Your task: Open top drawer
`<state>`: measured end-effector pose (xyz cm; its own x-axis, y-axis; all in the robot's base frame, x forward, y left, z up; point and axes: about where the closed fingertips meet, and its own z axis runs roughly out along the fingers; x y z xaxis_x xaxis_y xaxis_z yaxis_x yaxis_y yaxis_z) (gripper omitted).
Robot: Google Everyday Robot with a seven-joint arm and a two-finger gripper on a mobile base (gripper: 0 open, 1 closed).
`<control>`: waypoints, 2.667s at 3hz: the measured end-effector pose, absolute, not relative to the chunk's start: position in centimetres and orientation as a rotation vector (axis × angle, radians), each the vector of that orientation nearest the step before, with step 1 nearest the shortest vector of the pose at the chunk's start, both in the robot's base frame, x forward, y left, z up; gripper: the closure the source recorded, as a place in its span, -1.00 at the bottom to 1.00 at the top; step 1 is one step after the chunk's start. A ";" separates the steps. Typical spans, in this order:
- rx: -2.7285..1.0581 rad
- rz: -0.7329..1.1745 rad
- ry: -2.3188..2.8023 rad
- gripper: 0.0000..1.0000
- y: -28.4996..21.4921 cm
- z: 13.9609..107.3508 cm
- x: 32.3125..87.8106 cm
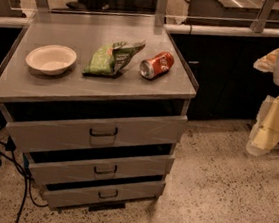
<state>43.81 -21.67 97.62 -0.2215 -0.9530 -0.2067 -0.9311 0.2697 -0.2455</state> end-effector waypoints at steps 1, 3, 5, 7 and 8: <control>-1.725 -0.098 2.232 -1.00 -21.7 97.6 43.8; -1.760 -0.017 2.177 -1.00 -19.6 92.5 44.1; -1.898 0.108 2.038 -1.00 -13.4 86.9 47.4; -1.916 0.127 2.051 -1.00 -12.6 85.0 46.9; -1.924 0.155 2.039 -1.00 -11.3 81.1 47.2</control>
Offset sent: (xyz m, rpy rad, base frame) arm -0.0024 0.0010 -0.0447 0.0441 0.0269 0.0120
